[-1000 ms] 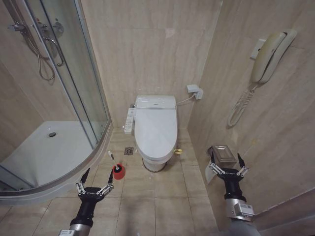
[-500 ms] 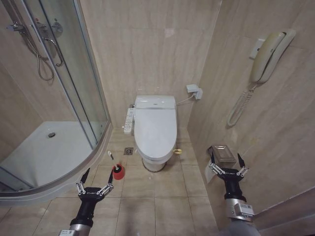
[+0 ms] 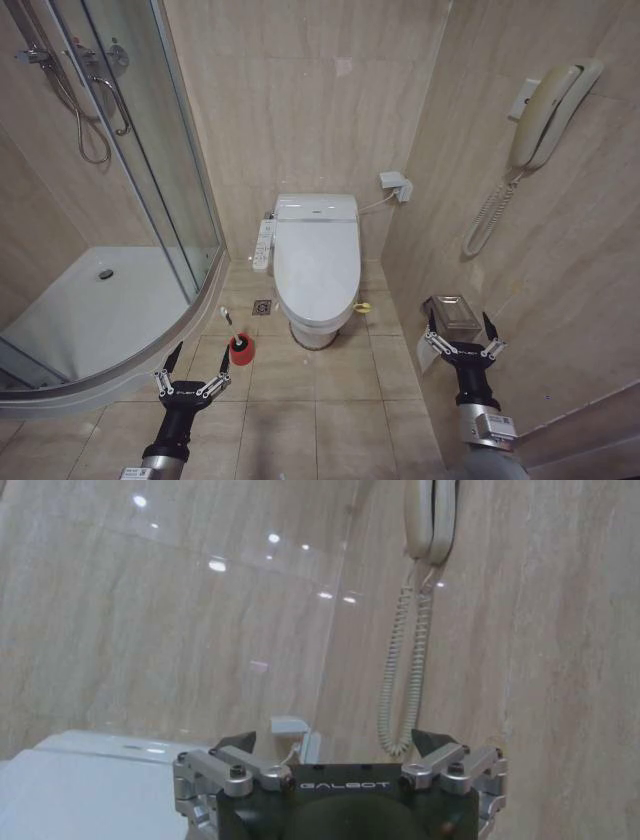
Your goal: Open the toilet lid, clean the toilet bowl with a toilet brush, close the toilet lid, and flush.
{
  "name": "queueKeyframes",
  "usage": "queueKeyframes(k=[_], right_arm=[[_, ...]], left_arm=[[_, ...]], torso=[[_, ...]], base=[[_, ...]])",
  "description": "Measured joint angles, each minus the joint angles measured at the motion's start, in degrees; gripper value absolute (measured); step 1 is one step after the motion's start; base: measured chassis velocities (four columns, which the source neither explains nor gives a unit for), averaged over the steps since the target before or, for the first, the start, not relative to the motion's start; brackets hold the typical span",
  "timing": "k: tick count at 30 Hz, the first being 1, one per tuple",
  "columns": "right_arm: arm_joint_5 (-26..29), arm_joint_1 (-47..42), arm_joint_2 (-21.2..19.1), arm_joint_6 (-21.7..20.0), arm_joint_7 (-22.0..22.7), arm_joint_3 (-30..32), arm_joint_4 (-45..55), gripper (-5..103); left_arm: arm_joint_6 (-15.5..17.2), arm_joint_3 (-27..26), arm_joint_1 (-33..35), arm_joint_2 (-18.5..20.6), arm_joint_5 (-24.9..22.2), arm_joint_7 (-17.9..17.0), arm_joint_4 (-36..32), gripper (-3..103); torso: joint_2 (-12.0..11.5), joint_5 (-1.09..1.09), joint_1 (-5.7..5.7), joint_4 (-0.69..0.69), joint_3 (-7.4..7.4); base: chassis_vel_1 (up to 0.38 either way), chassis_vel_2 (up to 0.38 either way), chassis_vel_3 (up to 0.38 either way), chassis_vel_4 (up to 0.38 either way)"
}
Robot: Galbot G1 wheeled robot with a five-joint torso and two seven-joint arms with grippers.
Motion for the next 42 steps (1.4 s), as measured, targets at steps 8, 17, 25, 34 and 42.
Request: queueKeyframes(k=[8, 17, 25, 34, 42], right_arm=[[0.0, 0.0, 0.0, 0.0, 0.0, 0.0, 0.0, 100], [0.0, 0.0, 0.0, 0.0, 0.0, 0.0, 0.0, 100], [0.0, 0.0, 0.0, 0.0, 0.0, 0.0, 0.0, 100], [0.0, 0.0, 0.0, 0.0, 0.0, 0.0, 0.0, 100], [0.0, 0.0, 0.0, 0.0, 0.0, 0.0, 0.0, 100]], left_arm=[[0.0, 0.0, 0.0, 0.0, 0.0, 0.0, 0.0, 98], [0.0, 0.0, 0.0, 0.0, 0.0, 0.0, 0.0, 98], [0.0, 0.0, 0.0, 0.0, 0.0, 0.0, 0.0, 98], [0.0, 0.0, 0.0, 0.0, 0.0, 0.0, 0.0, 98], [0.0, 0.0, 0.0, 0.0, 0.0, 0.0, 0.0, 98]], torso=[[0.0, -0.01, 0.0, 0.0, 0.0], [0.0, 0.0, 0.0, 0.0, 0.0], [0.0, 0.0, 0.0, 0.0, 0.0], [0.0, 0.0, 0.01, 0.0, 0.01], [0.0, 0.0, -0.03, -0.01, -0.01]], base=[[-0.007, -0.009, 0.006, 0.007], [-0.05, -0.046, 0.041, 0.043], [0.0, 0.0, 0.0, 0.0], [0.005, -0.012, -0.008, 0.009], [0.061, -0.054, -0.057, 0.052]])
